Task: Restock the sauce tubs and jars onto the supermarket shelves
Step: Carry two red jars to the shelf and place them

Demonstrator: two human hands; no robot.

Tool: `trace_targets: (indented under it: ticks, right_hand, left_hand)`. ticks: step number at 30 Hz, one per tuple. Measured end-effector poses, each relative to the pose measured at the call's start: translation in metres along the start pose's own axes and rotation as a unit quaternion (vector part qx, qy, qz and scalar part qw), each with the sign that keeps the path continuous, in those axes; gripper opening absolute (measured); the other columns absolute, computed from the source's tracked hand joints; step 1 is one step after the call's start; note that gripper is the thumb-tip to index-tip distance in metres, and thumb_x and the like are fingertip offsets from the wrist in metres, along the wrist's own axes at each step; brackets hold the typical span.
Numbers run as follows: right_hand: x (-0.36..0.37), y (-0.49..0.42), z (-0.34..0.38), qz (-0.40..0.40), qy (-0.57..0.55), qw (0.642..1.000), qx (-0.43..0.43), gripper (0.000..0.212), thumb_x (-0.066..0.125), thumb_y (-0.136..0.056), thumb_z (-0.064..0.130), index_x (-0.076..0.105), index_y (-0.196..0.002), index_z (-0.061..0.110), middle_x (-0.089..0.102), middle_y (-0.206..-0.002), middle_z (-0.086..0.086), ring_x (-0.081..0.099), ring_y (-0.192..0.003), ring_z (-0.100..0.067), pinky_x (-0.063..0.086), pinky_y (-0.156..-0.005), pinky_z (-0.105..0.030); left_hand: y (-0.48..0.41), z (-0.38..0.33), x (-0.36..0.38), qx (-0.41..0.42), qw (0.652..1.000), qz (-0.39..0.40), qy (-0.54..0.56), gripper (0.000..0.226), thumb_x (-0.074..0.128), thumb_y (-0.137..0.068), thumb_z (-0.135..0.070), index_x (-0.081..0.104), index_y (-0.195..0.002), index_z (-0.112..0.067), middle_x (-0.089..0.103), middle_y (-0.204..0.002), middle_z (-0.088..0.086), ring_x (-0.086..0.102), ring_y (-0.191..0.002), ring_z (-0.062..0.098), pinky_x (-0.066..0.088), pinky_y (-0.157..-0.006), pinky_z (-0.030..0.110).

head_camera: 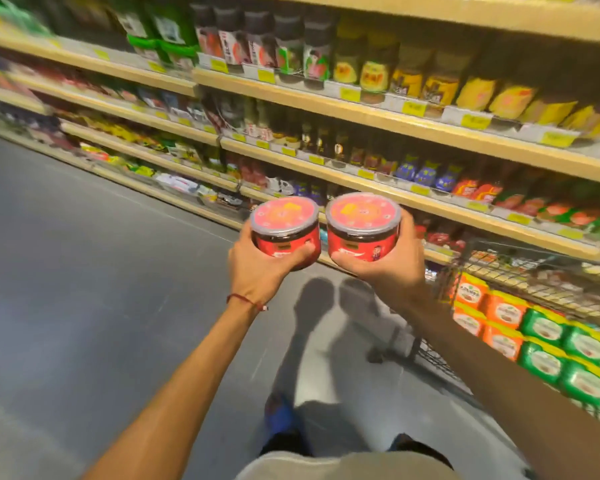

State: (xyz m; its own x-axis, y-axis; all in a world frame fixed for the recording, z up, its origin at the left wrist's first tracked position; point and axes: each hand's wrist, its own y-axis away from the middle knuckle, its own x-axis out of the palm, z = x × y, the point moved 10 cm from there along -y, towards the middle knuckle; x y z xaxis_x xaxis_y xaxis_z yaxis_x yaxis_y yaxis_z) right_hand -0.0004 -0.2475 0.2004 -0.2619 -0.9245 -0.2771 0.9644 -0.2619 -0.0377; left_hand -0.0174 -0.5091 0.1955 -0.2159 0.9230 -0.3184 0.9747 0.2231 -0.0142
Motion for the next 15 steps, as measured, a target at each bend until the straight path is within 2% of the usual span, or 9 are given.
trace_targets:
  ticks: [3, 7, 10, 15]
  right_hand:
    - [0.074, -0.009, 0.035, 0.020, 0.005, 1.000, -0.016, 0.106, 0.102, -0.053, 0.032, 0.045, -0.142, 0.027, 0.063, -0.125, 0.017, 0.063, -0.113, -0.001, 0.055, -0.095, -0.023]
    - [0.153, -0.026, 0.074, 0.033, 0.037, 0.998, -0.024, 0.112, 0.100, -0.050, 0.045, 0.040, -0.145, 0.033, 0.058, -0.127, 0.015, 0.059, -0.118, -0.010, 0.052, -0.105, -0.038]
    - [0.203, -0.049, 0.103, 0.049, 0.043, 0.997, -0.037, 0.113, 0.099, -0.049, 0.050, 0.037, -0.144, 0.039, 0.057, -0.131, 0.015, 0.057, -0.122, -0.012, 0.051, -0.107, -0.044]
    - [0.278, -0.107, 0.156, 0.053, 0.033, 0.993, -0.102, 0.114, 0.100, -0.052, 0.044, 0.038, -0.147, 0.030, 0.058, -0.135, 0.010, 0.059, -0.121, -0.010, 0.053, -0.105, -0.038]
  left_hand:
    - [-0.040, 0.009, -0.071, 0.013, 1.000, -0.028, -0.001, 0.110, 0.086, -0.042, -0.066, 0.056, -0.139, -0.022, 0.068, -0.124, -0.005, 0.067, -0.108, 0.010, 0.056, -0.093, 0.022]
    - [-0.090, 0.014, -0.149, 0.025, 0.998, -0.063, -0.004, 0.112, 0.087, -0.044, -0.064, 0.054, -0.141, -0.020, 0.066, -0.129, -0.002, 0.065, -0.113, 0.014, 0.056, -0.100, 0.037]
    - [-0.129, 0.014, -0.195, 0.040, 0.995, -0.091, -0.002, 0.113, 0.085, -0.043, -0.068, 0.053, -0.141, -0.022, 0.065, -0.129, -0.002, 0.063, -0.116, 0.016, 0.056, -0.101, 0.041]
    - [-0.209, 0.015, -0.248, 0.062, 0.992, -0.111, 0.000, 0.111, 0.085, -0.044, -0.070, 0.055, -0.139, -0.022, 0.066, -0.128, -0.002, 0.064, -0.115, 0.016, 0.057, -0.099, 0.042]
